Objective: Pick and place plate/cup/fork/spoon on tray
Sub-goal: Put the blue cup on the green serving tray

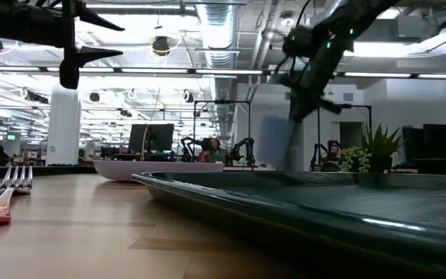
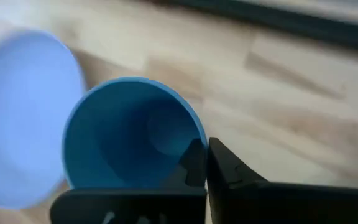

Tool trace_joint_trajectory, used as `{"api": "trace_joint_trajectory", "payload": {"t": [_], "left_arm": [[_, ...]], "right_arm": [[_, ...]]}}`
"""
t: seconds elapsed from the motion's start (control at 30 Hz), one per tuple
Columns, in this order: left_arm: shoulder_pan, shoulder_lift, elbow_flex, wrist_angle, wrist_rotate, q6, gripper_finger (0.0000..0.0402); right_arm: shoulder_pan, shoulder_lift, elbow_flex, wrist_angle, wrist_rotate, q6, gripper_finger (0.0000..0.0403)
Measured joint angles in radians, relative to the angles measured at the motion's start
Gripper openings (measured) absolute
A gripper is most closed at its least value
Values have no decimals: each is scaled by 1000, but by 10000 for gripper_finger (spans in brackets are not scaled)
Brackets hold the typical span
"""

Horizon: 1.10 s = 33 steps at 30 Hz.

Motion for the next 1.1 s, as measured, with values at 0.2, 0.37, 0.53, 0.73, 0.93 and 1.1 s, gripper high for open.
{"api": "trace_joint_trajectory", "payload": {"t": [0.2,0.37,0.53,0.73,0.93,1.1], "left_arm": [[0,0,0,-8,0,0,176],[0,0,0,-12,0,0,176],[0,0,0,-14,-2,1,176],[0,0,0,-14,-5,4,176],[0,0,0,-14,-6,4,176],[0,0,0,-21,-8,14,176]], "right_arm": [[20,-120,133,-274,-45,-52,4],[175,-282,104,-484,-57,7,3],[441,-477,-8,-689,-34,315,3],[883,-664,-138,-719,117,854,3],[1238,-658,-216,-727,202,1131,2],[1413,-578,-225,-775,163,1226,6]]}}
